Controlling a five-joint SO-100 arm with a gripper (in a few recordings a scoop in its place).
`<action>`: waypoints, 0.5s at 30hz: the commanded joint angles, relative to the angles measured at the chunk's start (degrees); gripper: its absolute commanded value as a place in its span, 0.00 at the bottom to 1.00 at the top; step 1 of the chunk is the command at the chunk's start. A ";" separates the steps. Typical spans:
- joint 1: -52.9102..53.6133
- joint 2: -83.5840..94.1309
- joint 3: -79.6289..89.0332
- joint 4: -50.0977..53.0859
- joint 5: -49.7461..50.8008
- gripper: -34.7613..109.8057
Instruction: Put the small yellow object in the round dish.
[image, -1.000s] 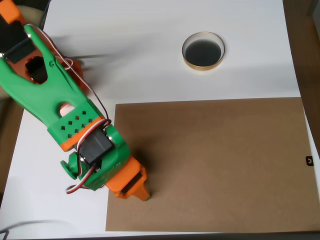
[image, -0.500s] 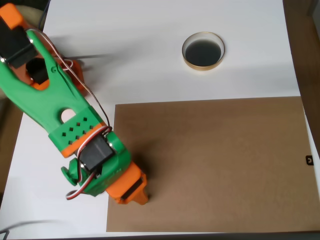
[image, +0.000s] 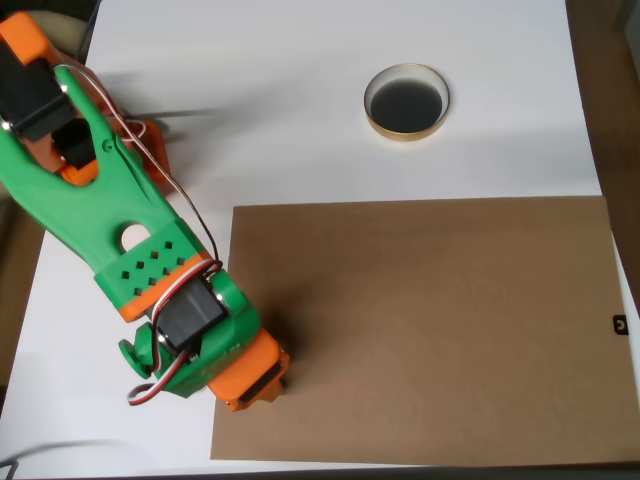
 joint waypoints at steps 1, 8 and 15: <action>0.35 7.56 -2.46 2.20 -0.62 0.24; -2.72 16.08 -2.20 5.98 -1.76 0.24; -9.14 20.57 -2.11 8.61 -2.99 0.24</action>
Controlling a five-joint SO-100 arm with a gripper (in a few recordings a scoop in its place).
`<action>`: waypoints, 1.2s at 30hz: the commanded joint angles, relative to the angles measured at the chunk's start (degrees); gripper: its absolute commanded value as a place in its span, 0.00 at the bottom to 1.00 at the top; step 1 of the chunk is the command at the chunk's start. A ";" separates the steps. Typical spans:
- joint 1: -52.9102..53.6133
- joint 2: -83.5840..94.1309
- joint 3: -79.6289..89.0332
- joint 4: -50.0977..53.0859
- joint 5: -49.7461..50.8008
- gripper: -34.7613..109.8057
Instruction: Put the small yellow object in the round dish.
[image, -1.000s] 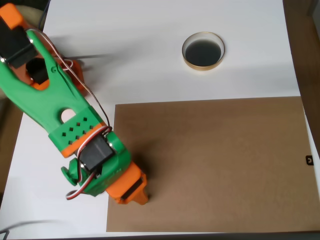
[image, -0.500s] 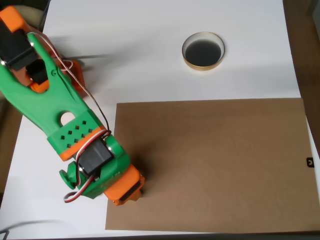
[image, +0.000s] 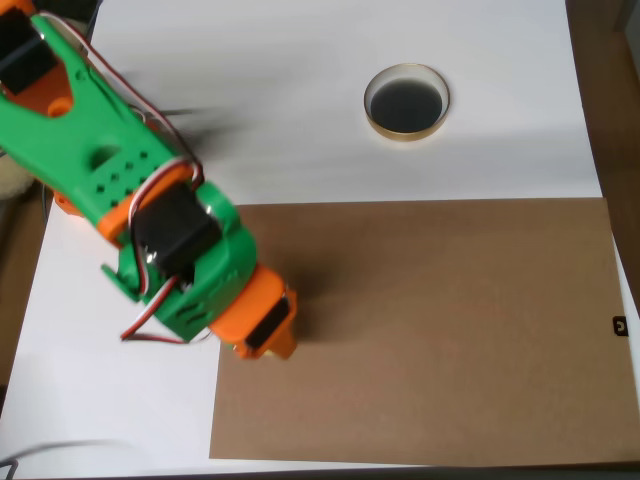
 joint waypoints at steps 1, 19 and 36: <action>-3.96 7.29 -1.93 1.32 -1.41 0.24; -37.79 8.79 -0.97 4.13 -0.09 0.24; -48.78 -10.72 -21.80 7.82 1.41 0.24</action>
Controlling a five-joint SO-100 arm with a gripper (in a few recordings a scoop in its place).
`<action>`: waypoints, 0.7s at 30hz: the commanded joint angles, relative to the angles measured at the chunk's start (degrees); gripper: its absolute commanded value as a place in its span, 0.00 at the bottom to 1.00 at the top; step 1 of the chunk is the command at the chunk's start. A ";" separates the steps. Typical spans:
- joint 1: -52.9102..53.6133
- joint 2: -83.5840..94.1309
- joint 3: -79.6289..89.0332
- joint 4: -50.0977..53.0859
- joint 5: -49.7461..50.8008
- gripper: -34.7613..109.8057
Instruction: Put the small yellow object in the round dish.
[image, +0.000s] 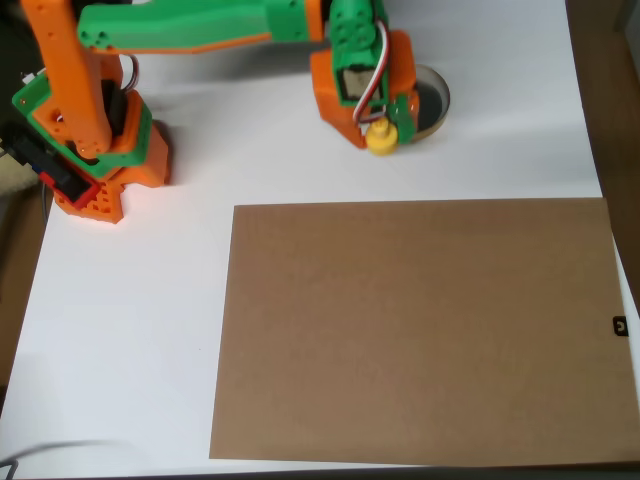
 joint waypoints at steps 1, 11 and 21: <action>-3.60 0.70 -4.83 0.70 -0.18 0.24; -8.61 -5.89 -11.78 1.41 -0.53 0.24; -12.39 -20.04 -31.11 7.47 2.11 0.24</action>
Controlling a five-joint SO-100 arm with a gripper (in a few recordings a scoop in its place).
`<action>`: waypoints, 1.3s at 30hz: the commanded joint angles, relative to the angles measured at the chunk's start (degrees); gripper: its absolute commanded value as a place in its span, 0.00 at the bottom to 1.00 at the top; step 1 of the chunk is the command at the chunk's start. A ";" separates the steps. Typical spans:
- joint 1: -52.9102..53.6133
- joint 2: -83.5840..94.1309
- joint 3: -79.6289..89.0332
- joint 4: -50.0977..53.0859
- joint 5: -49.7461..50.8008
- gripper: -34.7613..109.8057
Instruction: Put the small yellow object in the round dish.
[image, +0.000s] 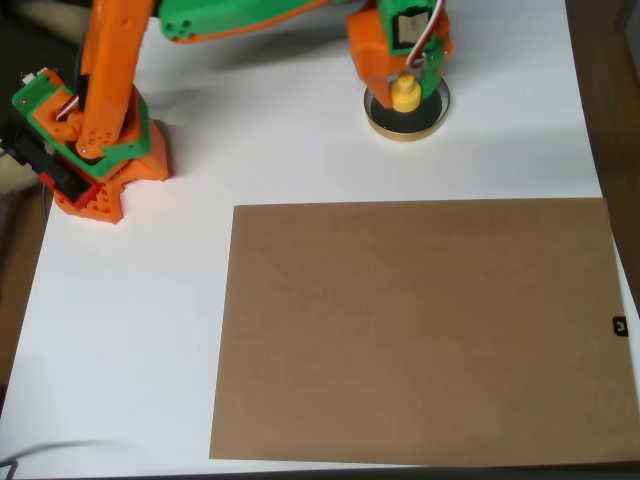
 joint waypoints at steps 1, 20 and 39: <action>-1.67 -0.26 -8.70 2.37 0.35 0.24; -2.29 -4.13 -12.39 4.66 1.41 0.38; 14.77 8.53 -10.72 7.38 -0.79 0.39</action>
